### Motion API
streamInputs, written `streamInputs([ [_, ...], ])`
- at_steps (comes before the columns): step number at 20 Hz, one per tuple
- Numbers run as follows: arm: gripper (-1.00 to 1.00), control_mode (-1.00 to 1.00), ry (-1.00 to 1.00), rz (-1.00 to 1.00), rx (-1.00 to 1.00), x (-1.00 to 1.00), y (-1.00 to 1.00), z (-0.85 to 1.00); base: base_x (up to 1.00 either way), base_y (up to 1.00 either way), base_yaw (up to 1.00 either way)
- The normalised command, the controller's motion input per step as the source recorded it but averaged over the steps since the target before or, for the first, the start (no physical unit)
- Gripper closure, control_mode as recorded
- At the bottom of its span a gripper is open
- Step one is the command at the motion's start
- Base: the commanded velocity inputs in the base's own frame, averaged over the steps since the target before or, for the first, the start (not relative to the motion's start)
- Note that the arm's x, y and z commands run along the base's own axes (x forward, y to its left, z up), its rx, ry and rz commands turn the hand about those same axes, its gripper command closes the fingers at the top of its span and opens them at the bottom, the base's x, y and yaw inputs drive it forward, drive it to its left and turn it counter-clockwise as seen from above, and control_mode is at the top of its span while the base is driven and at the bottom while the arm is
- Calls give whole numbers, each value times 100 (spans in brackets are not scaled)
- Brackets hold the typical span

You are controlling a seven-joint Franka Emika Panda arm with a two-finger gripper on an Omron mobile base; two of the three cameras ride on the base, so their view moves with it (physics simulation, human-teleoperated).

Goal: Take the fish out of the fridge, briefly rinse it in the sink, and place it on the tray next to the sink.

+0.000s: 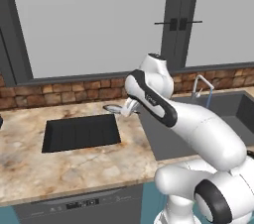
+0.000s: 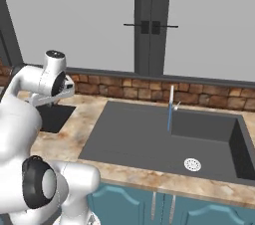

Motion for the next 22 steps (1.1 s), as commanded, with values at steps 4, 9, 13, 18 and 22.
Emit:
streamInputs([
  [4, 100, -100, 14, 20, 0, 34, 21, -5, 0, 0, 0],
  [9, 100, -100, 16, 25, 0, 95, 80, -17, 0, 0, 0],
  [13, 100, -100, 11, 22, -2, 51, 56, -46, 0, 0, 0],
  [18, 100, -100, 3, 13, -8, 7, 28, -91, 0, 0, 0],
  [22, 100, -100, -16, 1, -6, 49, 8, -34, 0, 0, 0],
])
